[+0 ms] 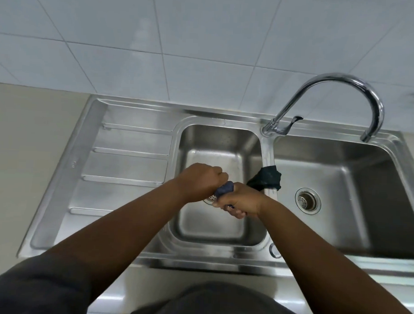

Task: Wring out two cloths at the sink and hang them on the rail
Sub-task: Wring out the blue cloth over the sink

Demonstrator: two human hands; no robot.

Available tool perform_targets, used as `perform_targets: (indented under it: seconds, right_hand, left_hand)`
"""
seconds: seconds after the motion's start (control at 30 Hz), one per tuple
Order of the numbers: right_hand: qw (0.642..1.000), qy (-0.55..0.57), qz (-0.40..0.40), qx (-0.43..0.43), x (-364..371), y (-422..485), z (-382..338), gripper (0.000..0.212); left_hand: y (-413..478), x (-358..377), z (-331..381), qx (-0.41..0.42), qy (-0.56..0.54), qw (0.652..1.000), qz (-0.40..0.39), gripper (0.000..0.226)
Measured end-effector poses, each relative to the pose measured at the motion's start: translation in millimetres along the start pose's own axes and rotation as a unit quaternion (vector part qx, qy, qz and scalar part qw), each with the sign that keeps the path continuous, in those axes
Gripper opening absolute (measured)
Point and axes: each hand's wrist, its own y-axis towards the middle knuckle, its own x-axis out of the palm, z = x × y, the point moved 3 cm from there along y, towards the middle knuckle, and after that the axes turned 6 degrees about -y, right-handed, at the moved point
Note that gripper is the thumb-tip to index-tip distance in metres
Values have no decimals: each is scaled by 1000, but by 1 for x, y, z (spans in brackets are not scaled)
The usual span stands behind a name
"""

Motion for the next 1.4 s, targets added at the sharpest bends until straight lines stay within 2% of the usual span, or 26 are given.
perform_targets:
  seconds: [0.07, 0.13, 0.23, 0.33, 0.4, 0.47, 0.5, 0.57, 0.63, 0.7, 0.73, 0.8, 0.87, 0.93, 1.0, 1.07, 1.13, 1.2, 1.3, 1.4]
  right_hand:
    - [989, -127, 81, 3, -7, 3, 4, 14]
    - [951, -277, 138, -15, -12, 7, 8, 15]
    - [851, -469, 223, -79, -14, 11, 16, 20]
    - [745, -577, 277, -186, -6, 15, 26, 23]
    - [717, -595, 295, -211, -1, 15, 32, 25]
    - [727, -585, 300, -200, -5, 16, 39, 25]
    - [750, -564, 294, -184, -7, 16, 41, 25]
    - [835, -476, 254, -110, -11, 17, 44, 26]
    - [930, -325, 172, -18, -14, 18, 43, 24]
    - [986, -127, 84, 64, -17, 15, 40, 16]
    - [994, -36, 29, 95, -16, 12, 40, 14]
    - [984, 113, -94, 104, -12, 8, 41, 18]
    - [957, 189, -201, 87, -3, 4, 40, 21]
    - [941, 212, -253, 76, 4, 0, 36, 22]
    - [950, 189, -235, 81, 7, 0, 34, 25]
    - [974, 120, -162, 98, 6, 6, 35, 28]
    - [993, 11, -66, 96, 1, 12, 32, 26]
    - [990, -132, 3, 50, -5, 17, 26, 23]
    - [934, -351, 67, -28, -6, 24, 24, 16]
    - [854, -491, 147, -91, -4, 26, 25, 16]
  left_hand:
    - [5, 10, -1, -29, 11, 998, -49, 15]
    - [11, 15, 4, -98, -10, 989, -115, 16]
    - [22, 24, 10, -192, -91, 948, -236, 14]
    - [24, 32, 11, -254, -237, 875, -337, 14]
    - [19, 33, 15, -276, -282, 851, -347, 18]
    - [14, 36, 20, -281, -294, 863, -299, 20]
    - [11, 39, 22, -282, -294, 875, -261, 29]
    - [2, 45, 24, -283, -296, 898, -163, 39]
    - [-10, 49, 25, -262, -290, 919, -59, 47]
    - [-21, 50, 29, -216, -231, 949, 3, 60]
    - [-25, 49, 33, -198, -197, 960, 17, 66]
    - [-27, 45, 40, -180, -150, 971, 41, 65]
    - [-24, 37, 42, -167, -118, 975, 88, 46]
    - [-19, 29, 39, -141, -82, 979, 122, 25]
    - [-14, 27, 31, -115, -41, 987, 102, 11]
    - [-12, 29, 23, -128, -5, 991, 48, 19]
    - [-7, 29, 21, -158, 17, 987, 0, 29]
    - [-1, 25, 24, -186, 39, 978, -85, 29]
    - [4, 29, 26, -222, 21, 953, -206, 23]
    - [0, 41, 24, -274, -61, 926, -254, 23]
